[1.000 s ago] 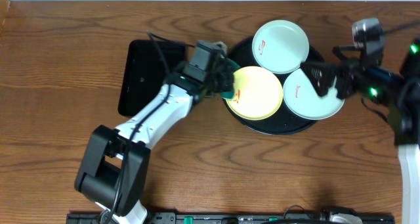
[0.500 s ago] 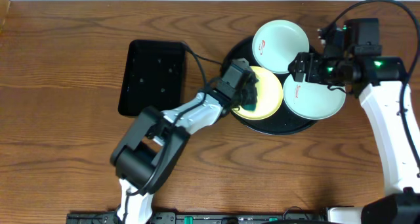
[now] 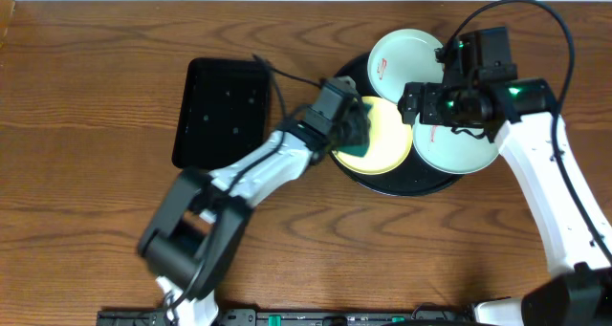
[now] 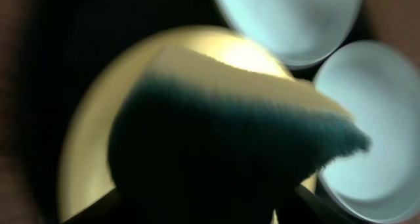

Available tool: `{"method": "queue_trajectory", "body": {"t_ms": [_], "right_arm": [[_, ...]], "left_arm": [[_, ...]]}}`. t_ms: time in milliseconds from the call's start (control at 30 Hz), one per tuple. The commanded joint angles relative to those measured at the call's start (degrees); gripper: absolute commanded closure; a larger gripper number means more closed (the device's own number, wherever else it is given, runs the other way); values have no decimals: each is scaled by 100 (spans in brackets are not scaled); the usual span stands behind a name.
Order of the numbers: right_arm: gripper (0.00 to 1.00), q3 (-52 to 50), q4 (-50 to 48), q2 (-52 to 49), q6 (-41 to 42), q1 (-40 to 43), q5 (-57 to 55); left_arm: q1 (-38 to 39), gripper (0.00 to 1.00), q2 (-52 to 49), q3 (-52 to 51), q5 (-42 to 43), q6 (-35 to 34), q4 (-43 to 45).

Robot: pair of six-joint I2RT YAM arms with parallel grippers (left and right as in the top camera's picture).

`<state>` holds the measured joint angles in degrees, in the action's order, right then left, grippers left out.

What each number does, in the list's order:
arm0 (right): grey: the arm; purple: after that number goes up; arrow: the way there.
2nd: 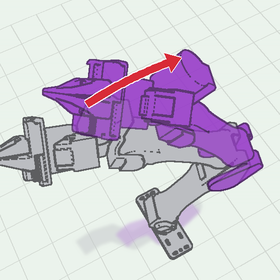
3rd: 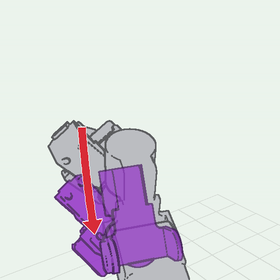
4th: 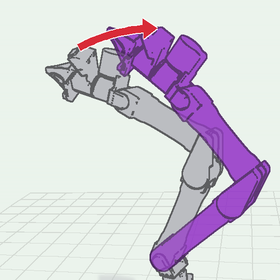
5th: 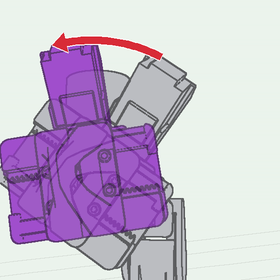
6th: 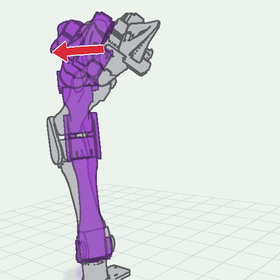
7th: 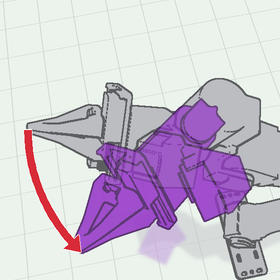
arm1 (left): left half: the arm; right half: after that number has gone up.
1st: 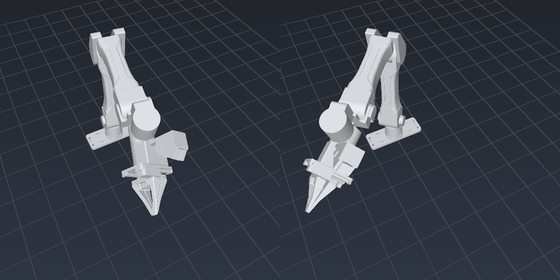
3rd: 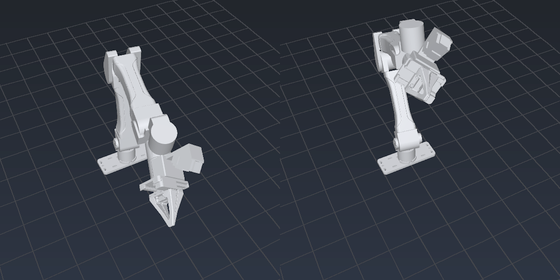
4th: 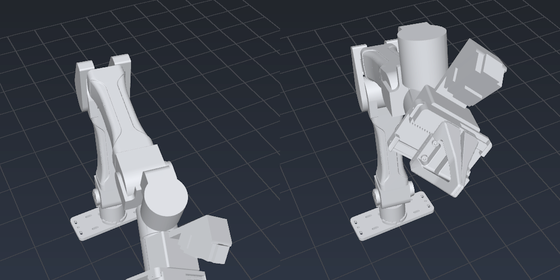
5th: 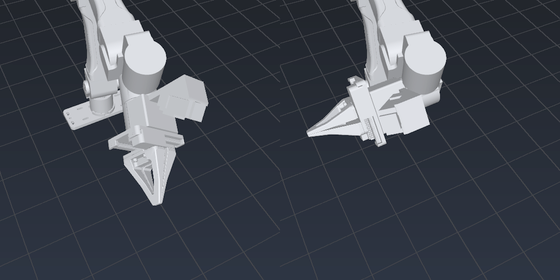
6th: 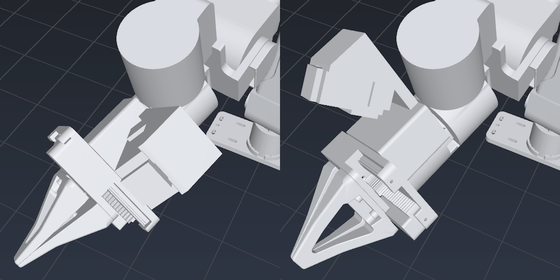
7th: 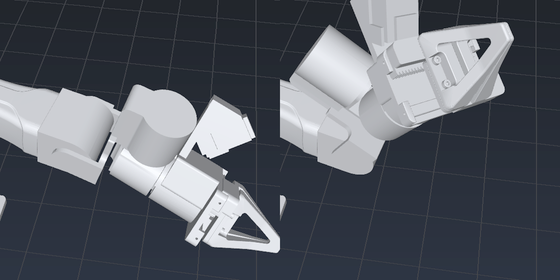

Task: Clean dirty plates on tray and stack at the side
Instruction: 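Reach the right gripper to the yellow plate rim and grip it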

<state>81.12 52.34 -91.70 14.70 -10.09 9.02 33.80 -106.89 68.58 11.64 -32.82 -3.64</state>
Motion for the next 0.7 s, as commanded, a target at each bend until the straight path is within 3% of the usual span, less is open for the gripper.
{"method": "queue_trajectory", "body": {"t_ms": [0,167,333,567,667], "right_arm": [[3,103,-120,-343,96,-9,-251],[3,114,-398,-702,48,-61,-98],[2,114,-586,-999,50,-168,-39],[1,114,-1113,-1370,107,-251,-63],[2,114,-1355,-1408,118,-295,-98]], "left_arm": [[-289,36,540,39,31,109,-195],[-514,36,625,39,901,107,-195],[-529,36,616,33,1010,118,-350],[-590,36,592,26,-289,863,-389],[-649,36,479,26,-962,1764,-214]]}}
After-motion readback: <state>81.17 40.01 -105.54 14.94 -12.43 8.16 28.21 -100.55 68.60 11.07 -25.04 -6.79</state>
